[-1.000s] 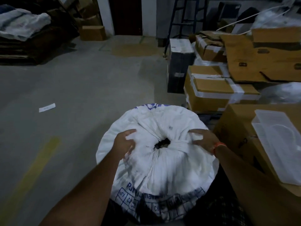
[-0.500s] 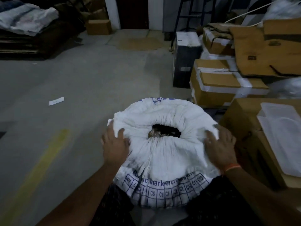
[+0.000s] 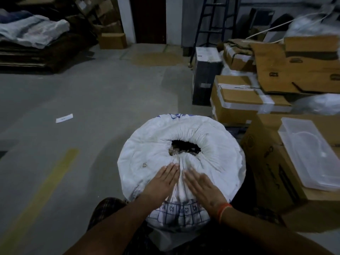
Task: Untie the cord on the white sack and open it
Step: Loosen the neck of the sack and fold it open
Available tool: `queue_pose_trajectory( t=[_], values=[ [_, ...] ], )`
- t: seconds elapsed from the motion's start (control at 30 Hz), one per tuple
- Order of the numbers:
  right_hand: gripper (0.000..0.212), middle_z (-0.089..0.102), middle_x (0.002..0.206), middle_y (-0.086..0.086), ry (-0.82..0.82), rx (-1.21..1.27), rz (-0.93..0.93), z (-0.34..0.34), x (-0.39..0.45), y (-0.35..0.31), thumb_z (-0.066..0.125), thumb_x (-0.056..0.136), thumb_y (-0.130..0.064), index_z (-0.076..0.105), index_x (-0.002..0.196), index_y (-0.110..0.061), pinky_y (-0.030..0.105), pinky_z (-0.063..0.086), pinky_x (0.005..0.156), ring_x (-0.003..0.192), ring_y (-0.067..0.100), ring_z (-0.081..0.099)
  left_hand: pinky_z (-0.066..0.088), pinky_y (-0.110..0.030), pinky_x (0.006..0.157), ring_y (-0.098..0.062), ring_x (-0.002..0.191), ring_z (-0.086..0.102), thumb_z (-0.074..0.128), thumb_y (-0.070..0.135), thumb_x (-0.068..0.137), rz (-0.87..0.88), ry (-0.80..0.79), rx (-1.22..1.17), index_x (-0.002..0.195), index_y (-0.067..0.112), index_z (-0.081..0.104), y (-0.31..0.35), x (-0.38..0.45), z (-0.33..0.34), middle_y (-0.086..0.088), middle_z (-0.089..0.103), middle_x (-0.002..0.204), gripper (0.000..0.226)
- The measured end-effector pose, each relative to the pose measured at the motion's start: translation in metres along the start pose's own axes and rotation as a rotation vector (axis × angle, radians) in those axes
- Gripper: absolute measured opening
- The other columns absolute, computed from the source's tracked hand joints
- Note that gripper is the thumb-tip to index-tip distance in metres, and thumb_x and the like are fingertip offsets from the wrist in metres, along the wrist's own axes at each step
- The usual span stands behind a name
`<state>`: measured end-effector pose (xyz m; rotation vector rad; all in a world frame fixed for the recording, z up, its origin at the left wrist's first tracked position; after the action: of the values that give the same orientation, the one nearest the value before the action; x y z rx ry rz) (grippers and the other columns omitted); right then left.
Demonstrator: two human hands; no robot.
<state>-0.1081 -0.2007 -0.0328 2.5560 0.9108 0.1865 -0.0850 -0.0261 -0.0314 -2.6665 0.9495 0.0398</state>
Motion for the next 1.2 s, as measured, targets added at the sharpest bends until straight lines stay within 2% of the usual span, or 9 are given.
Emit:
queue_pose_trajectory(
  t=[0.07,0.2,0.27,0.43,0.53,0.7,0.83,1.03,1.2],
  values=[
    [0.082,0.014,0.165,0.022,-0.061,0.054,0.108,0.011,0.008,0.026,0.037,0.085,-0.011,0.0,0.157,-0.003,0.054,0.017,0.12,0.152,0.039,0.016,0.034,-0.048,0.123,-0.038,0.153,0.035,0.052,0.018,0.091,-0.007,0.044,-0.037,0.156,-0.002,0.032,-0.006,0.006,-0.01,-0.026,0.035,0.163,0.072],
    [0.061,0.053,0.145,0.022,-0.372,0.541,0.083,0.023,-0.016,0.055,0.031,0.094,-0.008,0.023,0.154,-0.008,0.037,0.052,0.103,0.128,0.031,0.059,0.062,-0.028,0.09,-0.017,0.112,0.074,0.091,0.032,0.058,0.194,-0.06,-0.075,0.124,0.014,0.075,0.0,-0.008,-0.001,-0.005,0.075,0.128,0.071],
    [0.05,0.048,0.152,0.014,-0.486,0.481,-0.105,0.019,-0.039,0.054,0.038,0.103,-0.037,0.043,0.15,-0.018,0.033,0.039,0.113,0.136,0.028,0.05,0.063,-0.026,0.083,-0.016,0.111,0.074,0.089,0.024,0.059,0.295,-0.116,-0.094,0.121,0.019,0.076,0.008,-0.027,0.006,0.0,0.073,0.131,0.064],
    [0.045,0.062,0.139,0.008,-0.685,0.643,-0.18,0.034,-0.068,0.046,0.063,0.086,-0.016,0.062,0.131,-0.02,0.031,0.04,0.107,0.125,0.026,0.058,0.033,-0.039,0.12,-0.022,0.156,0.028,0.057,0.011,0.096,0.292,-0.395,-0.222,0.16,0.022,0.033,0.008,-0.05,0.007,0.0,0.024,0.172,0.069],
    [0.045,0.07,0.124,0.01,-0.644,0.682,-0.149,0.011,-0.047,0.046,0.052,0.079,-0.031,0.067,0.119,-0.019,0.032,0.047,0.098,0.11,0.022,0.063,0.032,-0.037,0.122,-0.024,0.152,0.036,0.062,0.025,0.089,0.32,-0.46,-0.385,0.16,0.023,0.033,0.0,-0.041,-0.001,-0.006,0.037,0.166,0.077],
    [0.03,0.079,0.096,-0.004,-0.055,0.949,0.174,-0.034,0.021,0.115,0.056,0.088,-0.03,0.076,0.109,-0.022,0.026,0.053,0.085,0.083,0.012,0.071,0.059,-0.022,0.087,-0.005,0.086,0.075,0.061,0.016,0.087,-0.088,0.206,-0.964,0.122,0.021,0.075,-0.069,0.007,-0.058,0.013,0.078,0.11,0.038],
    [0.019,0.077,0.102,0.003,0.28,1.003,0.528,-0.03,0.068,0.193,0.063,0.089,-0.006,0.078,0.097,-0.016,0.035,0.054,0.089,0.091,0.018,0.068,0.059,-0.035,0.093,-0.016,0.095,0.074,0.058,0.006,0.093,-0.581,0.671,-1.076,0.108,0.016,0.077,-0.147,0.057,-0.052,0.004,0.079,0.111,0.026],
    [0.008,0.072,0.102,0.009,-0.078,0.932,0.813,0.085,0.105,0.267,0.063,0.073,-0.041,0.07,0.072,-0.044,0.042,0.055,0.09,0.096,0.03,0.067,0.056,-0.041,0.099,-0.033,0.105,0.071,0.061,0.02,0.087,-0.725,0.268,-1.122,0.112,0.03,0.073,-0.213,0.122,0.032,-0.009,0.074,0.126,0.03],
    [0.024,0.074,0.105,-0.001,-0.19,1.004,0.597,0.083,0.127,0.272,0.081,0.077,-0.014,0.072,0.081,-0.035,0.027,0.046,0.091,0.103,0.02,0.067,0.057,-0.034,0.082,-0.029,0.1,0.072,0.075,0.028,0.085,-0.497,-0.031,-1.21,0.11,0.042,0.069,-0.21,0.153,0.047,0.004,0.071,0.116,0.03]
  ],
)
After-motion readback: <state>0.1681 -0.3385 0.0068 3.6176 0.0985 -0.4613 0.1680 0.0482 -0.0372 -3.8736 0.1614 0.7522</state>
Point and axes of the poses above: each hand's wrist, its own x-axis towards the middle knuckle, its own z-axis out of the palm, y = z × x, the point moved 5 cm from there along x, towards the middle knuckle
